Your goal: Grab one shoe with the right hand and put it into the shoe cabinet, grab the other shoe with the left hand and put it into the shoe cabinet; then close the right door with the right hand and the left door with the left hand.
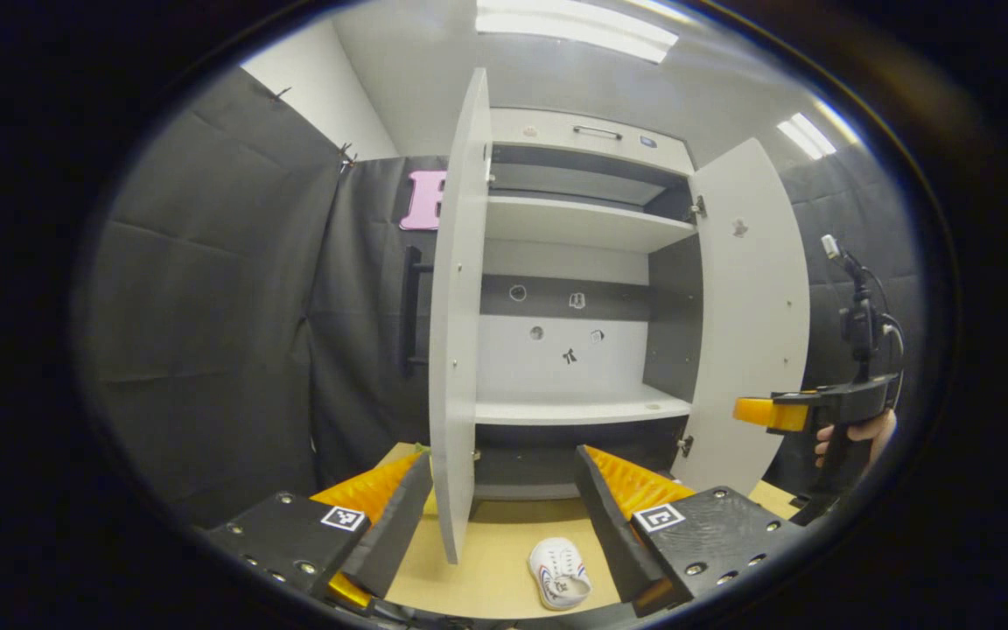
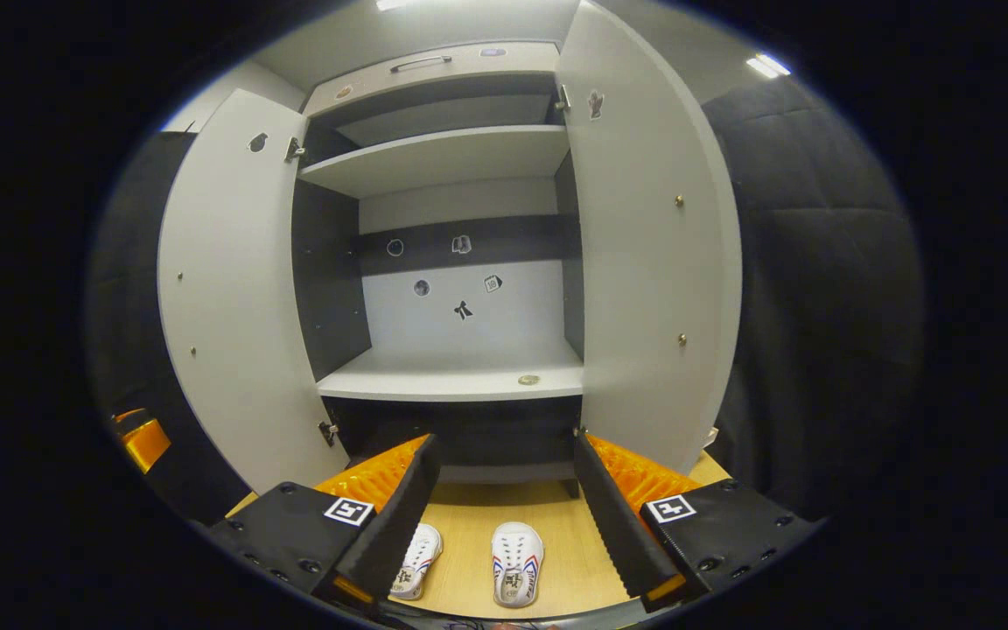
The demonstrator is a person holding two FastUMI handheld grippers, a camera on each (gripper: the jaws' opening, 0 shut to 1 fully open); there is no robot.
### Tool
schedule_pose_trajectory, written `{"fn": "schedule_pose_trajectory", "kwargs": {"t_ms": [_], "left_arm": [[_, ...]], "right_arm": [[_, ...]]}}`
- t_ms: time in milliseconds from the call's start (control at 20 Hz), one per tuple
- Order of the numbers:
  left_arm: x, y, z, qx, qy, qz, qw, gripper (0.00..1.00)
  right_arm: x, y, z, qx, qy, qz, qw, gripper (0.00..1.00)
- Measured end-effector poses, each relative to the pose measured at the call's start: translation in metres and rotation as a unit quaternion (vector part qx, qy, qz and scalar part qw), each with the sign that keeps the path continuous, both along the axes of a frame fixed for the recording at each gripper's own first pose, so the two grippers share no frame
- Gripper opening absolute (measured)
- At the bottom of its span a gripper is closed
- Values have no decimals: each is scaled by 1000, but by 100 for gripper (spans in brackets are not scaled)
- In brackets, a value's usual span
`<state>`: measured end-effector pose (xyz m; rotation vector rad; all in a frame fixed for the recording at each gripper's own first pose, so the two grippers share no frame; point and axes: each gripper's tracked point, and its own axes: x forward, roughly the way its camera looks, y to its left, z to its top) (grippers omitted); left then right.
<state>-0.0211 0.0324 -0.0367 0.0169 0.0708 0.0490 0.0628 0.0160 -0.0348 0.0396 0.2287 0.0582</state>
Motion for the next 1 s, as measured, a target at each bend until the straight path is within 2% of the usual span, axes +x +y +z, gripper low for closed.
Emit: {"fn": "schedule_pose_trajectory", "kwargs": {"t_ms": [250,450,500,550,650,700,800,850,900,1000], "left_arm": [[-11,5,-19,1,20,7,1000,92],[-17,9,-40,-12,46,21,999,92],[-18,9,-44,-13,50,23,998,94],[-18,9,-47,-14,54,23,998,92],[-16,10,-59,-12,65,25,997,94],[-17,13,-68,-10,72,27,997,92],[-21,19,-80,-9,81,38,996,92],[-22,19,-86,-12,87,40,995,98],[-24,18,-94,-19,94,39,995,95],[-26,17,-105,-31,108,43,993,95]], "right_arm": [[14,14,-60,2,49,15,999,97],[17,26,-112,41,94,24,994,98],[16,28,-124,45,106,23,993,98],[17,30,-136,45,116,25,992,98],[18,34,-159,39,134,32,990,99],[19,38,-169,36,143,40,988,99],[22,42,-196,28,166,51,984,98],[23,43,-211,24,181,55,982,98],[24,44,-224,22,194,58,979,98],[27,47,-253,25,225,61,972,98]]}}
